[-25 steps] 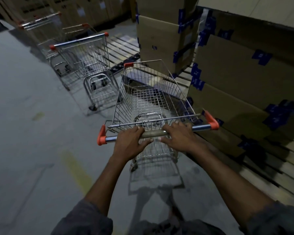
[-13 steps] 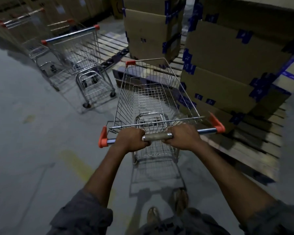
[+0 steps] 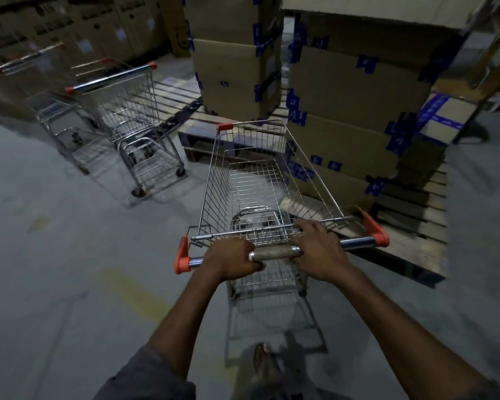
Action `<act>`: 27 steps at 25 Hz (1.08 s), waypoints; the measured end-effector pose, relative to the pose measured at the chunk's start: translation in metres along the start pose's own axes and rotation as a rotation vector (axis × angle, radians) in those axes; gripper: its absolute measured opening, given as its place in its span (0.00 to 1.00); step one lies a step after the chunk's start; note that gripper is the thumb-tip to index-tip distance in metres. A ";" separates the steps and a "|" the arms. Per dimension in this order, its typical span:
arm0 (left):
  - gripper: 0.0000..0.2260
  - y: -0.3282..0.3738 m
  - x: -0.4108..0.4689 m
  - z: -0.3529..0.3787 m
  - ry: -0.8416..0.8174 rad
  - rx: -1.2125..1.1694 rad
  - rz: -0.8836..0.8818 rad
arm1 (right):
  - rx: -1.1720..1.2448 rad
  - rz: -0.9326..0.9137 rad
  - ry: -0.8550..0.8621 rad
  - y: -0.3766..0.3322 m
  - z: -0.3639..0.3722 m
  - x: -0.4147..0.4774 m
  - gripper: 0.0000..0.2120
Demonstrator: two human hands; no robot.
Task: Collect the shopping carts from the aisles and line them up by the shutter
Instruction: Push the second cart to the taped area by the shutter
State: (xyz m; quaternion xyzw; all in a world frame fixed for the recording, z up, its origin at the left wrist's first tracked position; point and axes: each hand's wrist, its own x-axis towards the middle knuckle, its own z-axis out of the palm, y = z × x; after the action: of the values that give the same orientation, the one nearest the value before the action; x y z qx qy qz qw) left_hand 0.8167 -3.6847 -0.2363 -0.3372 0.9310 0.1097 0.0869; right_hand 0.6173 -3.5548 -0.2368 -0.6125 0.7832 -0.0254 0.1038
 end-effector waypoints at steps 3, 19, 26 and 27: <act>0.23 0.011 -0.029 0.022 0.140 0.087 0.122 | 0.006 0.013 -0.017 -0.005 0.007 -0.038 0.20; 0.13 0.013 -0.170 0.058 0.125 0.022 0.398 | 0.011 0.272 0.040 -0.103 0.053 -0.202 0.15; 0.11 0.027 -0.238 0.085 0.298 0.128 0.439 | -0.057 0.513 0.235 -0.156 0.096 -0.277 0.10; 0.11 0.030 -0.249 0.087 0.289 0.124 0.435 | -0.058 0.529 0.228 -0.162 0.096 -0.287 0.09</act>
State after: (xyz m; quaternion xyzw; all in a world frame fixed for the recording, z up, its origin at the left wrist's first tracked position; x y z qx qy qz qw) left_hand 0.9939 -3.4877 -0.2572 -0.1352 0.9893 0.0195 -0.0519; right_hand 0.8560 -3.3093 -0.2660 -0.3830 0.9227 -0.0436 0.0003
